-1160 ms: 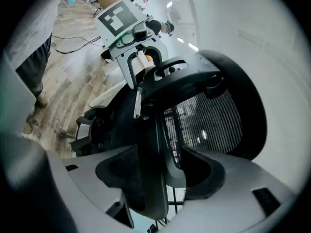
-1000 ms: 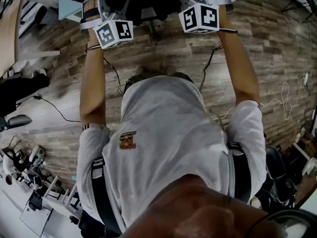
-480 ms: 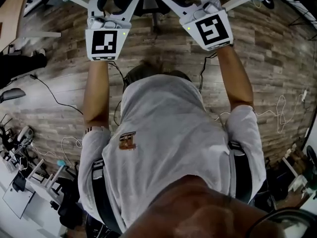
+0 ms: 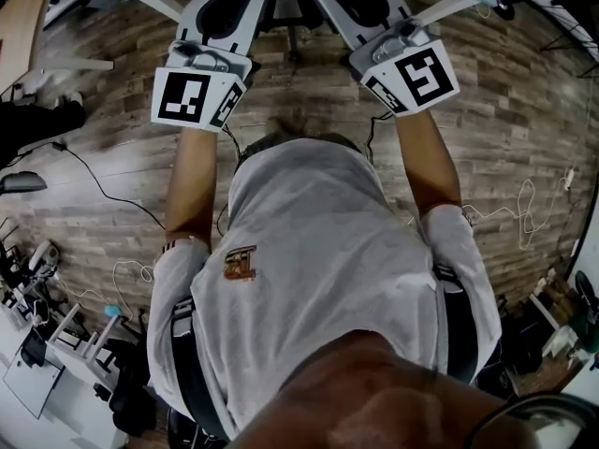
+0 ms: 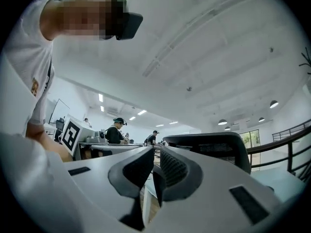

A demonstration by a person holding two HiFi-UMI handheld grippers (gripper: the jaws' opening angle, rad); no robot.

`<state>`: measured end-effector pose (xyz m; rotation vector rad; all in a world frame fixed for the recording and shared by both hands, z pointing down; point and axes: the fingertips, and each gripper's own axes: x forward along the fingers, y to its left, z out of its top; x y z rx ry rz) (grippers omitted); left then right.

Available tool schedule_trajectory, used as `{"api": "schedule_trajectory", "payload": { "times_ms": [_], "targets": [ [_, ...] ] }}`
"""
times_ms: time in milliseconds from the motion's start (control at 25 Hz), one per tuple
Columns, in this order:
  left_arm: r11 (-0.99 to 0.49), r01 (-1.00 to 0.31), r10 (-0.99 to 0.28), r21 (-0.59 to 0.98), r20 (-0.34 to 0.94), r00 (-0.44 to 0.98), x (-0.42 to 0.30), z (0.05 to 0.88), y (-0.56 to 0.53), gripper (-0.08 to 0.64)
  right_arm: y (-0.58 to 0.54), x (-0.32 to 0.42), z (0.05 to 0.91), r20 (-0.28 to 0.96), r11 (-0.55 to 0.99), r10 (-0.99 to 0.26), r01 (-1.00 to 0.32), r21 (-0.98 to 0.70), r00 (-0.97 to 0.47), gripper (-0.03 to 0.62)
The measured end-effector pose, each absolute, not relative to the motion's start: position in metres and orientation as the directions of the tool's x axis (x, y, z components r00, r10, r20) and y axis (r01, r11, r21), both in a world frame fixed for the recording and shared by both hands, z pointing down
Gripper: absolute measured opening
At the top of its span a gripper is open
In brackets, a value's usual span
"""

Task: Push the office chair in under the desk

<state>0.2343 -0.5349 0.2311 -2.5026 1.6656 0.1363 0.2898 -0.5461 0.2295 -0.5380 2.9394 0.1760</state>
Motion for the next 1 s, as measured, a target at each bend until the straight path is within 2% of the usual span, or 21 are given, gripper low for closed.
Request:
{"api": "schedule_trajectory", "payload": {
  "times_ms": [80,320,1000],
  "targets": [
    [-0.398,-0.917,-0.903,-0.034,-0.161,0.398,0.234,0.229,-0.535,0.049,-0.545,0.286,0.228,-0.185,0.931,-0.342,-0.359,0.067,-0.921,0.055],
    [-0.433,-0.901,-0.890,-0.004,-0.154,0.428,0.241,0.237,-0.536,0.022,-0.539,0.279,0.235,-0.210,0.939,-0.334,-0.343,0.009,-0.919,0.041],
    [-0.478,-0.878,-0.870,0.002,-0.143,0.473,0.242,0.246,-0.531,0.019,-0.527,0.275,0.249,-0.185,0.926,-0.372,-0.377,-0.009,-0.910,0.035]
  ]
}}
